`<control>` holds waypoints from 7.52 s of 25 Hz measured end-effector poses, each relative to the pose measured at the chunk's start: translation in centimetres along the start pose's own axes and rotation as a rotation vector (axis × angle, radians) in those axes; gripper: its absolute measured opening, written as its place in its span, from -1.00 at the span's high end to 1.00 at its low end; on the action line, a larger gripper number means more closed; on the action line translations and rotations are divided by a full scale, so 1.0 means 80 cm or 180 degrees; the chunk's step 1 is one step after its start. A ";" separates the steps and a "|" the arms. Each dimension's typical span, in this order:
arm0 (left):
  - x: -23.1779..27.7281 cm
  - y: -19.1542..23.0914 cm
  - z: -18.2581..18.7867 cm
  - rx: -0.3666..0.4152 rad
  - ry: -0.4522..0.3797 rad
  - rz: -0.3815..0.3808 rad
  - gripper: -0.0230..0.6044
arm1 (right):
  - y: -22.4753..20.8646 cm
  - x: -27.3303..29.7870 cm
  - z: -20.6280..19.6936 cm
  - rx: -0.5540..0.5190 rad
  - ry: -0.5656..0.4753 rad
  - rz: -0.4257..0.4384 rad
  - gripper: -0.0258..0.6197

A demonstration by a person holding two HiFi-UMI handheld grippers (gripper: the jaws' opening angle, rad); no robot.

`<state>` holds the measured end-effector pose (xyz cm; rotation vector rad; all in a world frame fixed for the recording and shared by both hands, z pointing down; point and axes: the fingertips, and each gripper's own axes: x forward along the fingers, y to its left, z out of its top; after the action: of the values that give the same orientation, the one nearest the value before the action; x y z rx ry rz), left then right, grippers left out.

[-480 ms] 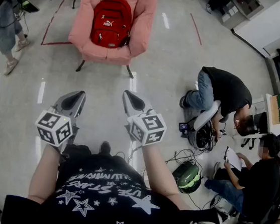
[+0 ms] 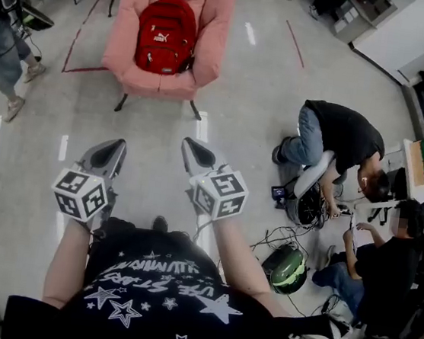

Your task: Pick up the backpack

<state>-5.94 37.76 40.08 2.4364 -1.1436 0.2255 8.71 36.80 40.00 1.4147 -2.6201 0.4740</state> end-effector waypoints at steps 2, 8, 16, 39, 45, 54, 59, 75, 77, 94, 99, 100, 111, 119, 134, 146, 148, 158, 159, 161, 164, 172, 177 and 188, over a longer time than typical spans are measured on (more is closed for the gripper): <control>0.003 -0.004 0.001 -0.0002 -0.0032 0.0012 0.90 | -0.005 -0.003 0.001 0.0050 -0.0048 0.0013 0.92; -0.006 0.001 0.002 -0.0068 -0.0134 0.0106 0.90 | -0.010 -0.009 0.001 0.0354 -0.0272 0.0113 0.92; -0.001 0.044 0.026 -0.0178 -0.0151 0.0186 0.90 | -0.018 0.013 0.003 0.0380 -0.0140 -0.0033 0.92; 0.205 0.285 0.142 -0.0337 0.0131 -0.0177 0.90 | -0.152 0.277 0.078 0.0458 0.0124 -0.0605 0.92; 0.236 0.340 0.163 -0.0391 0.0187 -0.0273 0.90 | -0.166 0.339 0.093 0.0443 0.0160 -0.0699 0.92; 0.261 0.394 0.189 -0.0371 0.0242 -0.0389 0.90 | -0.178 0.402 0.105 0.0447 0.0198 -0.0807 0.92; 0.277 0.413 0.190 -0.0414 0.0296 -0.0461 0.90 | -0.198 0.423 0.112 0.0474 0.0143 -0.0900 0.92; 0.398 0.500 0.227 -0.0479 0.0359 -0.0145 0.90 | -0.349 0.559 0.125 0.0472 0.0231 -0.0995 0.92; 0.419 0.509 0.231 -0.0471 0.0419 -0.0130 0.90 | -0.372 0.576 0.128 0.0487 0.0259 -0.1019 0.92; 0.623 0.601 0.257 -0.0750 0.0668 0.0034 0.50 | -0.525 0.743 0.126 0.0447 0.0722 -0.0854 0.11; 0.679 0.629 0.240 -0.0765 0.0826 0.0007 -0.05 | -0.556 0.796 0.107 0.0468 0.0839 -0.0778 -0.24; 0.689 0.636 0.236 -0.0758 0.0852 0.0014 -0.10 | -0.562 0.806 0.103 0.0447 0.0873 -0.0770 -0.24; 0.796 0.712 0.203 -0.0556 0.1035 0.0151 -0.21 | -0.620 0.873 0.059 -0.0045 0.1290 -0.0735 -0.24; 0.864 0.766 0.191 -0.0370 0.1133 0.0207 -0.36 | -0.647 0.920 0.035 -0.0188 0.1355 -0.0726 -0.50; 0.941 0.797 0.142 -0.0146 0.1606 -0.0010 -0.36 | -0.657 0.959 0.009 -0.0407 0.1623 -0.0586 -0.51; 0.941 0.768 0.140 -0.0525 0.1478 -0.0345 0.76 | -0.658 0.960 0.003 -0.0201 0.1638 -0.0513 0.87; 0.932 0.765 0.146 -0.0516 0.1363 -0.0340 0.78 | -0.655 0.958 0.003 -0.0168 0.1582 -0.0516 0.88; 0.850 0.718 0.228 -0.0499 0.0696 -0.0413 0.81 | -0.608 0.915 0.079 0.0022 0.1108 -0.0397 0.89; 0.840 0.713 0.235 -0.0470 0.0637 -0.0399 0.81 | -0.601 0.910 0.087 -0.0001 0.1072 -0.0388 0.89; 0.820 0.703 0.246 -0.0415 0.0527 -0.0368 0.82 | -0.588 0.899 0.098 -0.0066 0.1017 -0.0388 0.89; 0.781 0.678 0.256 -0.0389 0.0403 -0.0390 0.82 | -0.563 0.870 0.112 -0.0102 0.0915 -0.0428 0.89; 0.682 0.596 0.287 -0.0535 0.0276 -0.0568 0.82 | -0.495 0.777 0.161 -0.0092 0.0780 -0.0451 0.90; 0.626 0.575 0.281 -0.0733 0.0204 -0.0702 0.82 | -0.450 0.745 0.171 -0.0102 0.0695 -0.0450 0.90; 0.524 0.483 0.378 -0.0676 -0.0333 -0.1026 0.82 | -0.376 0.641 0.283 -0.0244 0.0172 -0.0472 0.90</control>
<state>-9.50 -26.64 39.00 2.4174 -0.7545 -0.1179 6.19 -26.76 38.21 1.5351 -2.4414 0.3838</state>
